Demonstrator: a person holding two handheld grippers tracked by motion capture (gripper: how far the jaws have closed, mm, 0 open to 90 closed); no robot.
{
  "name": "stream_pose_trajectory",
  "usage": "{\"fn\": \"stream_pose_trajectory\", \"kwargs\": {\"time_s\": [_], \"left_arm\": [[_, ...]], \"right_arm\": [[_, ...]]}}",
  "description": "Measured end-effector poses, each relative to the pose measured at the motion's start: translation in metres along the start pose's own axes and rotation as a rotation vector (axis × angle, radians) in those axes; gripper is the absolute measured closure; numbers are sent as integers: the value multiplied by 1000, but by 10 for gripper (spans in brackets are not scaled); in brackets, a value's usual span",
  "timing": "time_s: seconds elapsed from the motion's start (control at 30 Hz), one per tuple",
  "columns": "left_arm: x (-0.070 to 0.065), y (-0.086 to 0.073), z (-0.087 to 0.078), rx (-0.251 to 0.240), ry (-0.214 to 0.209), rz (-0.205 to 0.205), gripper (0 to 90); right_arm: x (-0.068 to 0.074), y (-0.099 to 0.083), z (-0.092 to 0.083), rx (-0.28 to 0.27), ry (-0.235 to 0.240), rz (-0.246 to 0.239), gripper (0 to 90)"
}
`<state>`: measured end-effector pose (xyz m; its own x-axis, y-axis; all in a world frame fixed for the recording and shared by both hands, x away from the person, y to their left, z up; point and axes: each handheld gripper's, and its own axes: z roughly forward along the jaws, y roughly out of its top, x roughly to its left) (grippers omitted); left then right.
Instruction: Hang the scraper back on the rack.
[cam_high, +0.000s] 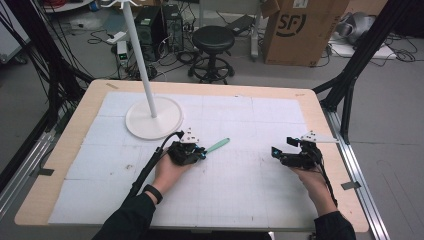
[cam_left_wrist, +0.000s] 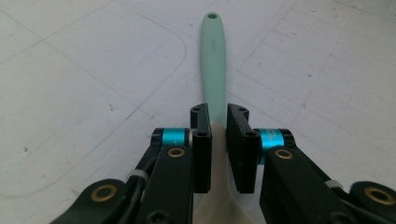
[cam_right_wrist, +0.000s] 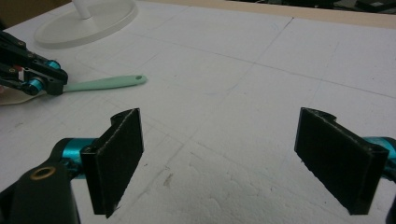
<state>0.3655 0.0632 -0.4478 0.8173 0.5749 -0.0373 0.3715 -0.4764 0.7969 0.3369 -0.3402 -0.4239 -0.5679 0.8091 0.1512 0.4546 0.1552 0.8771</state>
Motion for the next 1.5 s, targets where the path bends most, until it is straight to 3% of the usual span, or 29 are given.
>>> {"fn": "stream_pose_trajectory", "kwargs": {"time_s": [0.2,0.33,0.5,0.57,0.63,0.87,1.2,1.33,1.5], "left_arm": [[6,10,-28,-81,-3,-18,807],[16,14,-53,-131,-20,-85,807],[28,18,-89,-193,-21,-131,807],[35,20,-112,-216,8,-127,807],[37,21,-120,-219,17,-126,807],[54,30,-179,-263,73,-114,806],[79,57,-273,-331,150,-85,807],[91,71,-307,-374,162,-73,807],[107,83,-338,-412,152,-73,806]], "right_arm": [[0,0,0,-1,1,3,145],[0,0,0,1,1,-1,145],[1,0,1,4,1,0,145],[1,0,1,6,1,-1,145],[1,0,1,6,0,-2,145],[1,0,1,5,-1,-1,145],[1,0,3,9,2,-1,146],[1,0,3,9,2,-1,146],[1,0,3,11,1,2,146]]}}
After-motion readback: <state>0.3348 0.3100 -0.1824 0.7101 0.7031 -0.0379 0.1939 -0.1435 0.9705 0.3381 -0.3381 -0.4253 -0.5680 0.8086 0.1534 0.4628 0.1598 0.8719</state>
